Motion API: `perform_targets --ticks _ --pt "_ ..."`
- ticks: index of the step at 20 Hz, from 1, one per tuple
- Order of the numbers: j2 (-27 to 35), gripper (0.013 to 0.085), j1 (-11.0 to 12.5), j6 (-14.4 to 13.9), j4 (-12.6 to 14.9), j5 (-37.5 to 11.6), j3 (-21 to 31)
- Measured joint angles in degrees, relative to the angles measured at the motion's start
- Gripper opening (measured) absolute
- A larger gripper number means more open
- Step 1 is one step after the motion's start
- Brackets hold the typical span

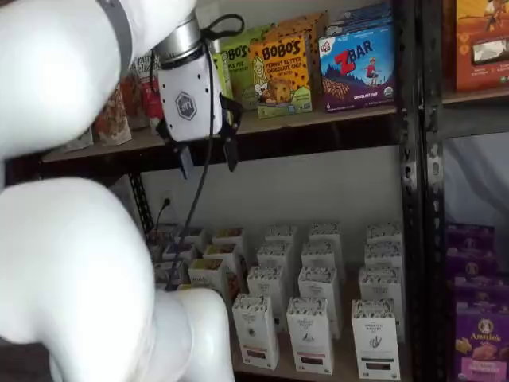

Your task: Pick up the white box with a yellow strip in the middle, on the bottom shelf, the fourth box from the left

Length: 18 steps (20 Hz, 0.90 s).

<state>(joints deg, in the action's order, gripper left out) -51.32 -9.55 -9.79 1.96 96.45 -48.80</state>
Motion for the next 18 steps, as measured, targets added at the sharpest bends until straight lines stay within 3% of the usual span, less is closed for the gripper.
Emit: perform_targets --ticks 7,12,18 --pt "1.1 0.085 -6.3 -6.8 4.3 -7.8 6.9" --pt "3.1 0.085 -7.7 -8.7 1.5 -16.1 11.9" --pt "7.1 0.085 -12.0 -14.2 3.3 -27.3 16.9"
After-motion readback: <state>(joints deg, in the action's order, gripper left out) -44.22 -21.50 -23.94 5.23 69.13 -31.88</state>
